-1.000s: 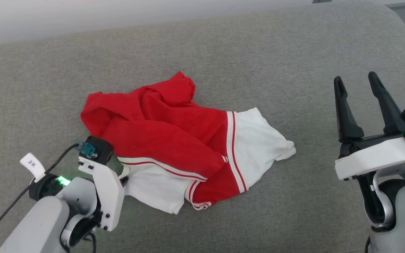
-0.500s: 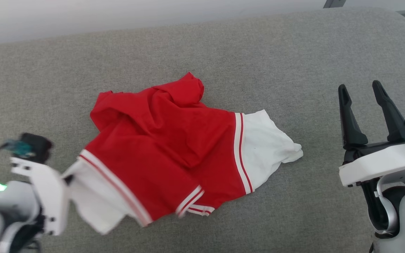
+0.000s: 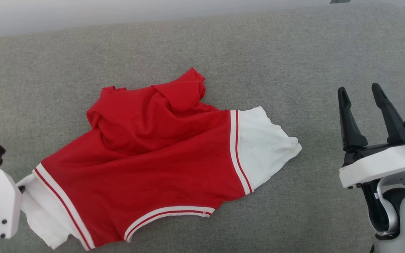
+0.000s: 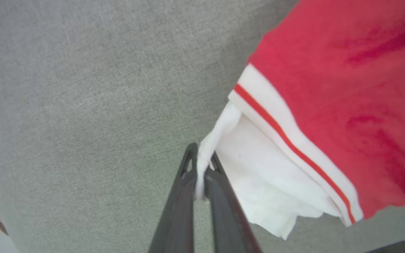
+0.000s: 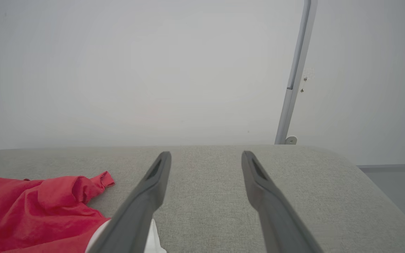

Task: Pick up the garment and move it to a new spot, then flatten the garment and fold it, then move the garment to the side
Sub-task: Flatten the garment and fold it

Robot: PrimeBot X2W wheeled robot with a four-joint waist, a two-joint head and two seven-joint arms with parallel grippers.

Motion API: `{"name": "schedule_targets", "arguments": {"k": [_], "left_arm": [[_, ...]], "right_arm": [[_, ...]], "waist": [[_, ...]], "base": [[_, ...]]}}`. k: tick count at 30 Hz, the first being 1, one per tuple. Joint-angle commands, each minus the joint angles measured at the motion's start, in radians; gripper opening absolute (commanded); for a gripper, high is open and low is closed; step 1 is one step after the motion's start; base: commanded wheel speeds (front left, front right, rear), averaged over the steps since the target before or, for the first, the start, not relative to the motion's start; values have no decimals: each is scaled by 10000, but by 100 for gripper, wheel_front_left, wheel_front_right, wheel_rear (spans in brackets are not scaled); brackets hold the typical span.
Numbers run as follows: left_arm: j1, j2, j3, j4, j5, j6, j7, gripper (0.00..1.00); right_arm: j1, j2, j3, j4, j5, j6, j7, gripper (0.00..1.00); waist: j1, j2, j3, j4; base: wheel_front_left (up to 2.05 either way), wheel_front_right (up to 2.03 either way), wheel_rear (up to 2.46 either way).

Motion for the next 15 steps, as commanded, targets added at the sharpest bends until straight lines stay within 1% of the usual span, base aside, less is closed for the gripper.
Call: {"name": "schedule_targets", "arguments": {"k": [1, 2, 4, 5, 6, 8, 10, 15], "left_arm": [[-220, -31, 4, 147, -2, -60, -57, 0], [-365, -131, -46, 415, -60, -154, -89, 3], [-713, -320, -120, 902, -126, -310, -196, 31], [-889, -418, -112, 1103, -175, -368, -250, 54], [-1022, -472, -127, 1265, -201, -424, -302, 99], [-1192, -623, -133, 1480, -404, -476, -197, 100], [-1211, -649, -155, 1500, -547, -480, 24, 100], [-759, -632, 22, 1039, -1044, -13, 652, 100]], "right_arm": [[-22, 10, 22, 34, 21, -8, 0, 100], [-64, 6, 29, 47, 34, -8, -17, 100], [-121, 10, 100, 98, 69, -8, -50, 100], [-139, 8, 121, 122, 81, -8, -69, 100], [-160, 8, 138, 145, 88, -8, -71, 100], [-207, 8, 153, 178, 114, -8, -100, 100], [-195, 8, 133, 193, 115, -8, -138, 100], [-92, 8, 44, 208, 118, -8, -159, 100]], "waist": [[0, 0, 33, 19], [0, 0, 70, 29], [0, 0, 122, 33], [0, 0, 139, 33], [0, 0, 153, 32], [0, 0, 163, 41], [0, 0, 151, 65], [0, 0, 102, 153]], "base": [[0, 0, 0], [0, 0, 0], [0, 0, 0], [0, 0, 0], [0, 0, 0], [0, 0, 0], [0, 0, 0], [0, 0, 0]]}}
